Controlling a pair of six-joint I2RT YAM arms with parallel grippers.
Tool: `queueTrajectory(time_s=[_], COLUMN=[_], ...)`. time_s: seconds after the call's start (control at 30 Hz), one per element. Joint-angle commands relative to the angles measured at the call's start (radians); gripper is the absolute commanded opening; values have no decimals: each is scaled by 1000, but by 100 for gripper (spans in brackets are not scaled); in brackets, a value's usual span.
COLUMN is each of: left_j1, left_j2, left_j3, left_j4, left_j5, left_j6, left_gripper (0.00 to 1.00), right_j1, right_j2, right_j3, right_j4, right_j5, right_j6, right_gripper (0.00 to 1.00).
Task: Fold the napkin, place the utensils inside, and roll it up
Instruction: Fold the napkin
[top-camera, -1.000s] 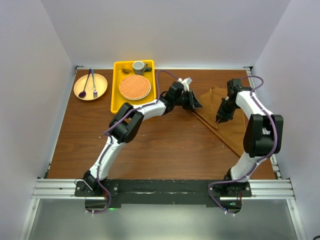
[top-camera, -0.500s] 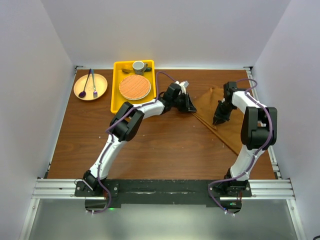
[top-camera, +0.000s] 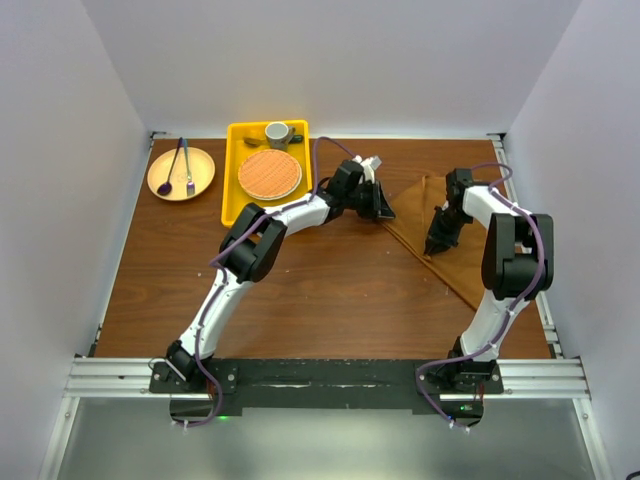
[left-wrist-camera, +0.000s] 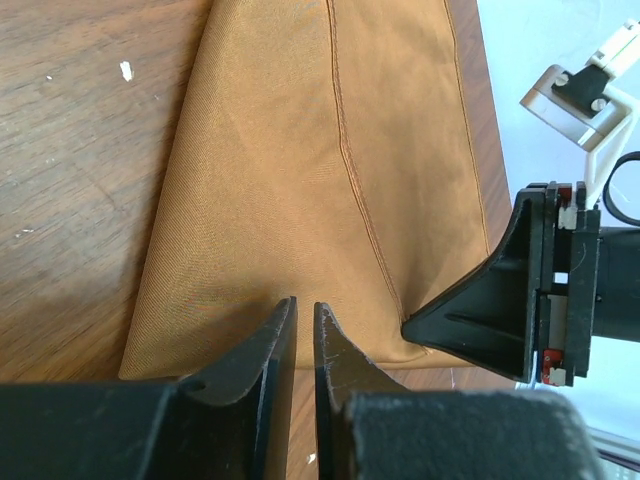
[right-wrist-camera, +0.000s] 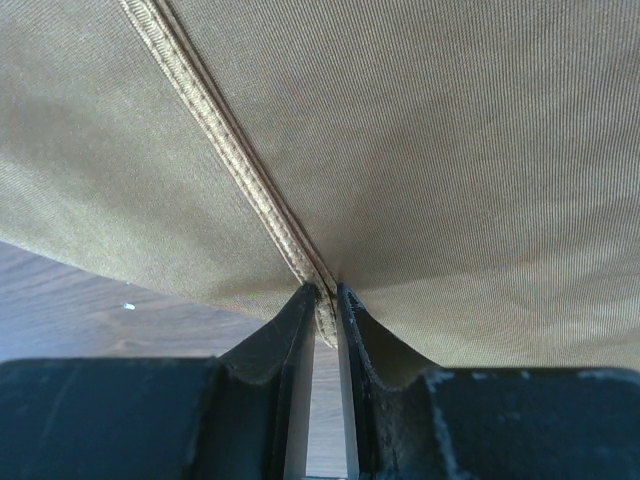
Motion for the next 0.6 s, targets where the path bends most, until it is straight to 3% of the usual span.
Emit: queueTrajectory(time_s=[0.0,0.57], left_j1=[8,8], left_j2=[-33,-134], left_j3=[14,-8], left_j4=[38,-2], left_j5=[35,43], left_j6=[-12,-4], left_gripper=[17,17], right_j1=[3,3], right_j2=[-74,-65], right_j3=[46,-40], right_j4=[-33,-6], right_j5=[16,80], right_j6=[-18,-57], right_gripper=[19,23])
